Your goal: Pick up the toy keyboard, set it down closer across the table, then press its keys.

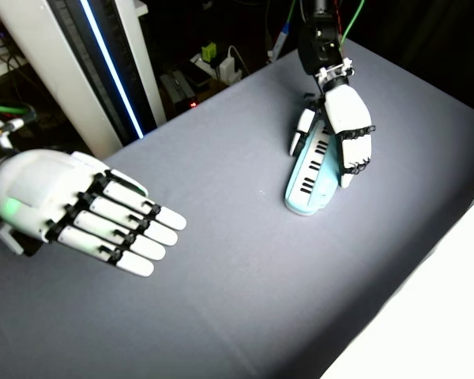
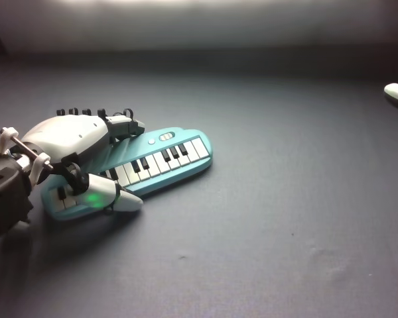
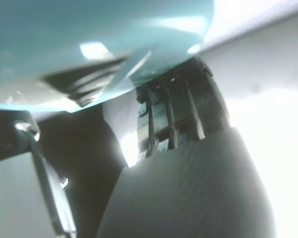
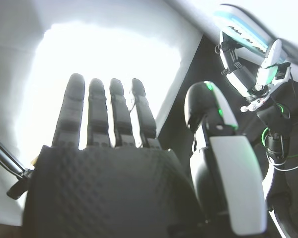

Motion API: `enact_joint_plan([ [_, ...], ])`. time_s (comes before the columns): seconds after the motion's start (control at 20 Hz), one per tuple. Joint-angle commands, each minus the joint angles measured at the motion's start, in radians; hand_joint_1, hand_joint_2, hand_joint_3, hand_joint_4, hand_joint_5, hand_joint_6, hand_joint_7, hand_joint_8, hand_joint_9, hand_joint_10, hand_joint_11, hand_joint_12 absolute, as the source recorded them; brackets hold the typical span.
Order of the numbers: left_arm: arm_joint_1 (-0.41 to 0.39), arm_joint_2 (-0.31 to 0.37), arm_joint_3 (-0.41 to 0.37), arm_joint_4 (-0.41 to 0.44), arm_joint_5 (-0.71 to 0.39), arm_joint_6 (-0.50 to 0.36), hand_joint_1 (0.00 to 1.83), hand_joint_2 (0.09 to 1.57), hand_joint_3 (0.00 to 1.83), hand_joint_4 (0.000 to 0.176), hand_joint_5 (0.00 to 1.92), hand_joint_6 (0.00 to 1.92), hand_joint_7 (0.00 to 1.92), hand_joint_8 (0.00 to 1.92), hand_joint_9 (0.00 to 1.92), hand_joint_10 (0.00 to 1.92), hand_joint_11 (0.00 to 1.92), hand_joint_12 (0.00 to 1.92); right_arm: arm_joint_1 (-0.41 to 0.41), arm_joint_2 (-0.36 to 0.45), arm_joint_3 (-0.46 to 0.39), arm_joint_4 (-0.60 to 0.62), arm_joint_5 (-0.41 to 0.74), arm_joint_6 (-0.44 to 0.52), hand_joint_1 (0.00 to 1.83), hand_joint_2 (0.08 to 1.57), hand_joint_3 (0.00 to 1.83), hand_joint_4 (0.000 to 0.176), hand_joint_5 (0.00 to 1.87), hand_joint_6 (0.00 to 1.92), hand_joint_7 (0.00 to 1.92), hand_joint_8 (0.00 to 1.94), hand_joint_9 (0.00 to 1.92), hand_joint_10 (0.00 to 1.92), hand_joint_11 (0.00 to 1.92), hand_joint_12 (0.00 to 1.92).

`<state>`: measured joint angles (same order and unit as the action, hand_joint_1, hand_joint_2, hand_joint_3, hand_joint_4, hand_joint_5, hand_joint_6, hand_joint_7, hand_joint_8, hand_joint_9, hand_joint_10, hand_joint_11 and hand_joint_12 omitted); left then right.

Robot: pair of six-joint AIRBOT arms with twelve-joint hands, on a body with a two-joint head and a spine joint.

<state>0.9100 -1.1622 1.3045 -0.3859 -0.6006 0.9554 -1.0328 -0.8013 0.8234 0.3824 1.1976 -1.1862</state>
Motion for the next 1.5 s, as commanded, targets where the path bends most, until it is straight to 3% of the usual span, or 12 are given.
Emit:
enact_joint_plan([
  [0.0,-0.003,0.005,-0.008,0.036,-0.06,0.018,1.28,1.33,0.0,0.0,0.51,1.6,0.51,1.64,0.65,1.73,0.69,1.9,0.005,0.004,0.006,-0.009,0.13,0.004,0.45,1.36,0.0,0.0,0.18,0.01,0.07,0.0,0.0,0.0,0.0,0.0],
  [0.1,-0.02,0.025,-0.039,0.084,-0.088,0.017,1.1,1.37,0.0,0.008,0.51,1.7,0.53,1.67,0.51,1.81,0.68,1.92,0.003,0.005,0.006,-0.007,0.144,0.013,0.41,1.37,0.01,0.0,0.17,0.0,0.07,0.0,0.0,0.0,0.0,0.0],
  [0.2,-0.042,0.038,-0.065,0.154,-0.12,-0.004,1.41,1.29,0.0,0.0,0.27,1.66,0.53,1.6,0.63,1.71,0.67,1.92,-0.003,0.007,0.006,-0.007,0.167,0.031,0.38,1.38,0.01,0.0,0.17,0.0,0.07,0.0,0.0,0.0,0.0,0.0],
  [0.4,-0.097,0.031,-0.081,0.318,-0.17,-0.113,1.09,1.34,0.0,0.011,0.54,1.6,0.63,1.61,0.6,1.69,0.74,1.85,-0.005,0.018,-0.002,-0.009,0.208,0.042,0.46,1.38,0.0,0.0,0.16,0.0,0.07,0.0,0.03,0.01,0.01,0.0],
  [0.45,-0.112,0.024,-0.081,0.343,-0.168,-0.123,1.24,1.3,0.0,0.0,0.31,1.5,0.63,1.57,0.51,1.71,0.64,1.87,-0.005,0.019,-0.003,-0.01,0.216,0.043,0.44,1.39,0.01,0.0,0.15,0.0,0.05,0.0,0.02,0.0,0.01,0.01],
  [0.55,-0.16,-0.01,-0.07,0.42,-0.143,-0.151,1.12,1.31,0.0,0.0,0.61,1.44,0.61,1.65,0.47,1.69,0.58,1.88,-0.005,0.023,-0.005,-0.016,0.235,0.054,0.37,1.39,0.0,0.0,0.13,0.0,0.02,0.0,0.0,0.0,0.02,0.02],
  [0.7,-0.21,-0.1,-0.016,0.478,-0.093,-0.207,1.25,1.29,0.0,0.0,0.36,1.44,0.64,1.56,0.48,1.66,0.57,1.83,-0.005,0.025,-0.005,-0.034,0.249,0.065,0.21,1.39,0.0,0.007,0.08,0.0,0.0,0.0,0.0,0.0,0.0,0.1],
  [0.95,-0.275,-0.248,0.075,0.531,-0.011,-0.263,1.07,1.35,0.0,0.029,0.57,1.63,0.56,1.6,0.44,1.32,0.43,1.65,-0.005,0.025,-0.005,-0.07,0.26,0.08,0.14,1.41,0.0,0.0,0.04,0.0,0.0,0.0,0.0,0.0,0.0,0.03],
  [1.0,-0.293,-0.28,0.097,0.56,0.014,-0.279,1.06,1.32,0.0,0.0,0.61,1.53,0.39,0.94,0.45,1.15,0.48,1.54,-0.005,0.024,-0.005,-0.077,0.26,0.08,0.13,1.41,0.0,0.006,0.03,0.0,0.0,0.0,0.0,0.0,0.0,0.02],
  [1.15,-0.328,-0.34,0.133,0.597,0.064,-0.292,1.12,1.21,0.0,0.0,0.42,0.27,0.5,0.19,0.48,0.69,0.29,1.42,-0.002,0.023,-0.005,-0.088,0.26,0.08,0.12,1.41,0.0,0.003,0.04,0.0,0.0,0.0,0.0,0.0,0.0,0.06],
  [1.35,-0.34,-0.38,0.161,0.615,0.12,-0.292,0.83,1.16,0.0,0.025,0.24,0.01,0.22,0.0,0.27,0.08,0.0,1.2,0.004,0.021,-0.005,-0.106,0.26,0.085,0.13,1.4,0.0,0.03,0.04,0.0,0.0,0.0,0.0,0.0,0.0,0.01],
  [1.45,-0.34,-0.381,0.162,0.619,0.132,-0.292,0.64,1.05,0.0,0.079,0.01,0.0,0.01,0.0,0.02,0.0,0.0,0.42,0.005,0.02,-0.005,-0.111,0.26,0.088,0.12,1.41,0.0,0.043,0.0,0.0,0.0,0.0,0.0,0.0,0.0,0.0],
])
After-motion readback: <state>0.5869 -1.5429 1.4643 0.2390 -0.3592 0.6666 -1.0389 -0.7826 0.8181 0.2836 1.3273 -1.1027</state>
